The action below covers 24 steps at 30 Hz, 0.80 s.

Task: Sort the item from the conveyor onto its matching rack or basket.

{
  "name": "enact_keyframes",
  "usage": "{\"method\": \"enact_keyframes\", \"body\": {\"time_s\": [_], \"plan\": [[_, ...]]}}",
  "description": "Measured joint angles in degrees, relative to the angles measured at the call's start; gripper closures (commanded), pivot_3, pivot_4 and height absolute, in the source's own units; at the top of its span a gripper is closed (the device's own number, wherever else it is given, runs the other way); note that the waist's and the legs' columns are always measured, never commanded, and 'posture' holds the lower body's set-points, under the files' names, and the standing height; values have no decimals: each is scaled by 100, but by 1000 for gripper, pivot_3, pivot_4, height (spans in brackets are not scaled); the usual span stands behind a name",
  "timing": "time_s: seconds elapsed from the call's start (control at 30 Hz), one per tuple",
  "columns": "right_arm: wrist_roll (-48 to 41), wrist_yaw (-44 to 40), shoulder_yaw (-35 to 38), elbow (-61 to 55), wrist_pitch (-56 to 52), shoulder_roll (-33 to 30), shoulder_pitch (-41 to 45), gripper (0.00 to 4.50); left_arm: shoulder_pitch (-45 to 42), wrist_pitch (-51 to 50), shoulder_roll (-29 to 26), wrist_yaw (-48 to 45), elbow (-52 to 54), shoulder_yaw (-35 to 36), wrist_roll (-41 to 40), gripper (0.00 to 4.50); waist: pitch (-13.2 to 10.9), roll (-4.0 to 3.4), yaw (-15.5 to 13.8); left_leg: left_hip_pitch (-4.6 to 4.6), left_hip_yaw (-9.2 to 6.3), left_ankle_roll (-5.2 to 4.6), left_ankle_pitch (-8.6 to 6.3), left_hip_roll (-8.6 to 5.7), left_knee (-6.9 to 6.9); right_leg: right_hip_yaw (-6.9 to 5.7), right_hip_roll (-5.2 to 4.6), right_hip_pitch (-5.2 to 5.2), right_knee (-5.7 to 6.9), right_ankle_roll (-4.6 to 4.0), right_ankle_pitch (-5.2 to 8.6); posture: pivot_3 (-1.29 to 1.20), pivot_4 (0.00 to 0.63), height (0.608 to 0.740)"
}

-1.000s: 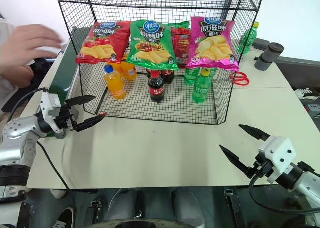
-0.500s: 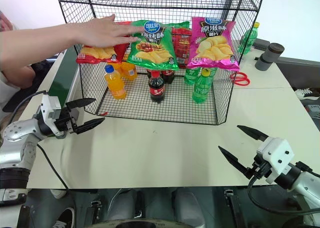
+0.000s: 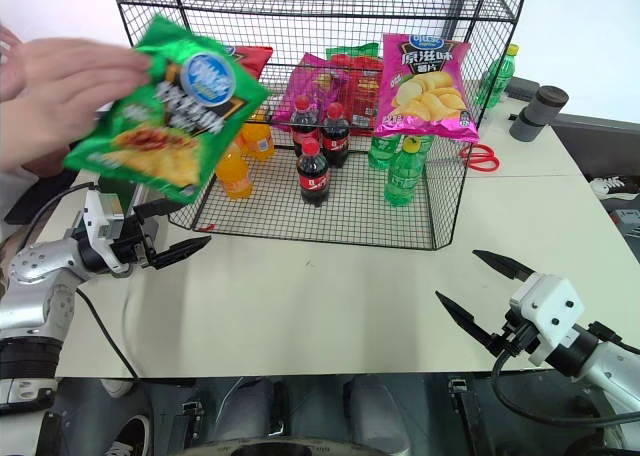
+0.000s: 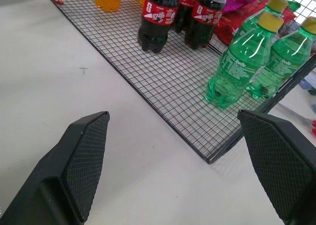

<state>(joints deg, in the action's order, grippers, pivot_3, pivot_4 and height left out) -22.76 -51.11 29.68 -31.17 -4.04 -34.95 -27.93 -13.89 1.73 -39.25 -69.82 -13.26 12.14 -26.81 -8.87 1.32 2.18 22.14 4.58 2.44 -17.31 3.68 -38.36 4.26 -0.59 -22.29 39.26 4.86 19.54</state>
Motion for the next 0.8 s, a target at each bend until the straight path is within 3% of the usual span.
{"method": "enact_keyframes", "body": {"time_s": [0.8], "plan": [[-247,48,-248,-7,-445,-194,331,152,245,-17,4,340,249,78,-4,0,1,0,0,-1,-2,0,0,1,-15,0,0,4,10,0,0,0,150,740]]}}
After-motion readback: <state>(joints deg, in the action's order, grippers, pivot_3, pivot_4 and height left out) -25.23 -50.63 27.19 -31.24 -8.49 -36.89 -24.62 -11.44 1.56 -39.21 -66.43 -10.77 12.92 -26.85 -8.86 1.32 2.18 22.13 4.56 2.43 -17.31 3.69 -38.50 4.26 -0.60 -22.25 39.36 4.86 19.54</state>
